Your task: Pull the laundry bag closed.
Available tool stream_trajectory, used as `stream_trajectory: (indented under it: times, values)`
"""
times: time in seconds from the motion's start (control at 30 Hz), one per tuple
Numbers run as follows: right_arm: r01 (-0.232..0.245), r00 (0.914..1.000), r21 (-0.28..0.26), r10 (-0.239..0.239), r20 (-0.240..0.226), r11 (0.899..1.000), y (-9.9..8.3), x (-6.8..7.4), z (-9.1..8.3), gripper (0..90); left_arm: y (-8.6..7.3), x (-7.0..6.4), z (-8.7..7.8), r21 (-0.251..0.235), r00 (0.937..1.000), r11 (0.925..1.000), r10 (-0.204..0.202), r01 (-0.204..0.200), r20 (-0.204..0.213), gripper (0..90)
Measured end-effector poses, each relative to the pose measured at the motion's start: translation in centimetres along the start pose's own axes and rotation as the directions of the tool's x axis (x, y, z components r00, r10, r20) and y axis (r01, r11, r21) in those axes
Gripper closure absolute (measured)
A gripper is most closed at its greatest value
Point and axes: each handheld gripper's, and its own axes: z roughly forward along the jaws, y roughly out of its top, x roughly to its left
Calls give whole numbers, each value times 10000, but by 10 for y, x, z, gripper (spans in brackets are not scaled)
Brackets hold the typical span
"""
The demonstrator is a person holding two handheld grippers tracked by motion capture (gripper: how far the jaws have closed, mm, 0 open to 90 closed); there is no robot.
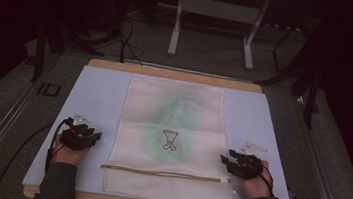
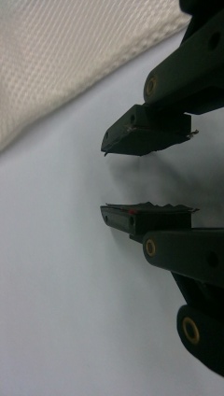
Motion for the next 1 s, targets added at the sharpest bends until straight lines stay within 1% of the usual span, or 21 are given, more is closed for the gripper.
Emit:
stream_trajectory:
  times: [0.03, 0.1, 0.13, 0.17, 0.2, 0.23, 0.3, 0.4, 0.5, 0.6, 0.73, 0.83, 0.87, 0.9, 0.93, 0.97, 1.0]
  values:
    - [79, 9999, 37, -79, -131, 10000, 1, 2, 1, 565, 1, 0, -1, -44, 9997, 10000, 46, -45, 243, 644]
    - [224, 9995, 124, -221, -240, 9997, 4, 7, 2, 560, 1, 0, -2, -125, 9986, 9999, 56, -49, 528, 649]
    - [317, 9990, 168, -312, -314, 9994, 5, 9, 4, 559, 2, 0, -2, -183, 9979, 9998, 5, 6, 642, 648]
    - [317, 9990, 168, -312, -314, 9994, 5, 9, 4, 559, 2, 0, -2, -183, 9979, 9998, 5, 6, 642, 649]
    - [359, 9988, 171, -353, -344, 9992, 5, 9, 4, 558, 2, 1, -3, -252, 9961, 9997, -11, 34, 888, 649]
    - [359, 9988, 171, -353, -344, 9992, 5, 9, 4, 558, 2, 1, -3, -252, 9961, 9997, -11, 34, 888, 650]
    - [403, 9981, 296, -388, -477, 9988, 6, 12, 8, 555, 2, 1, -4, -288, 9942, 9996, 35, -4, 1072, 649]
    - [513, 9971, 330, -493, -578, 9981, 7, 14, 9, 558, 3, -1, -3, -222, 9938, 9996, 187, -164, 1094, 654]
    - [372, 9948, 119, -359, -956, 9992, 9, 15, 7, 556, 3, -3, -3, -239, 9923, 9991, 370, -344, 1179, 662]
    - [432, 9939, 57, -424, -1015, 9991, 10, 16, 7, 552, 4, -6, -3, -230, 9936, 9985, 510, -489, 1013, 635]
    - [556, 9936, 48, -548, -991, 9984, 11, 19, 7, 550, 4, -5, -3, -230, 9897, 9986, 508, -481, 1342, 649]
    - [618, 9924, 18, -613, -1071, 9981, 13, 22, 9, 549, 4, -6, -4, -275, 9850, 9981, 581, -544, 1623, 664]
    - [662, 9919, 34, -654, -1093, 9978, 14, 23, 9, 549, 4, -7, -4, -321, 9824, 9978, 623, -575, 1759, 674]
    - [673, 9915, 48, -664, -1121, 9977, 14, 25, 9, 548, 5, -8, -4, -332, 9795, 9970, 745, -695, 1872, 691]
    - [729, 9909, 44, -719, -1138, 9973, 15, 26, 10, 548, 5, -10, -4, -396, 9777, 9962, 842, -780, 1922, 703]
    - [733, 9906, 64, -720, -1163, 9973, 15, 27, 10, 548, 5, -11, -5, -433, 9767, 9953, 931, -863, 1933, 714]
    - [733, 9906, 64, -720, -1163, 9973, 15, 27, 10, 548, 5, -11, -5, -433, 9767, 9953, 931, -863, 1933, 731]
